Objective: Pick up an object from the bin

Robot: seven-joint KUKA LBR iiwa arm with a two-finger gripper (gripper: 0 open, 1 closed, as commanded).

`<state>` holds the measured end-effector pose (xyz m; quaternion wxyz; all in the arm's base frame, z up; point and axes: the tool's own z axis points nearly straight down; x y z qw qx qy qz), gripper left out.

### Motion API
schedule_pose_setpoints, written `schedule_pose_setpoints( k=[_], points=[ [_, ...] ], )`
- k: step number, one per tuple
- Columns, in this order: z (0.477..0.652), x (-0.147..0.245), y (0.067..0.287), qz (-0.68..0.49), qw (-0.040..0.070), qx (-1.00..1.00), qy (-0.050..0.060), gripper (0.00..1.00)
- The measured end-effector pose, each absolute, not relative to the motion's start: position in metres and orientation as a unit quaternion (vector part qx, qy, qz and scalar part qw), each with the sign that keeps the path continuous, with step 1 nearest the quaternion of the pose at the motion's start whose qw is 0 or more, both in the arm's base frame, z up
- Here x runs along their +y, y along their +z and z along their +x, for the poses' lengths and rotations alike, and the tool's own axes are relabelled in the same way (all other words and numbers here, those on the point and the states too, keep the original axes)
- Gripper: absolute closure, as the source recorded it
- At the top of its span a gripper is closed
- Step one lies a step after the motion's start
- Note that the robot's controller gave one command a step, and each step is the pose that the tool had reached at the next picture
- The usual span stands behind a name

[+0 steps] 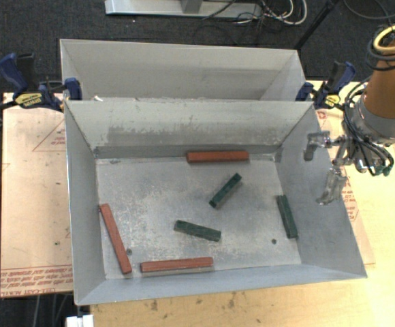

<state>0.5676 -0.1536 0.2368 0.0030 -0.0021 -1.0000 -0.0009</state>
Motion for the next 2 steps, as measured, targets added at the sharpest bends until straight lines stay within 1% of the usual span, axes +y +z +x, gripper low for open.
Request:
schedule_pose_setpoints(
  k=[1,2],
  points=[
    [0.569,-0.153,0.242,0.000,-0.001,-1.000,0.000,0.00],
    [0.568,-0.150,0.192,0.071,-0.002,-0.997,0.000,0.00]
  ],
)
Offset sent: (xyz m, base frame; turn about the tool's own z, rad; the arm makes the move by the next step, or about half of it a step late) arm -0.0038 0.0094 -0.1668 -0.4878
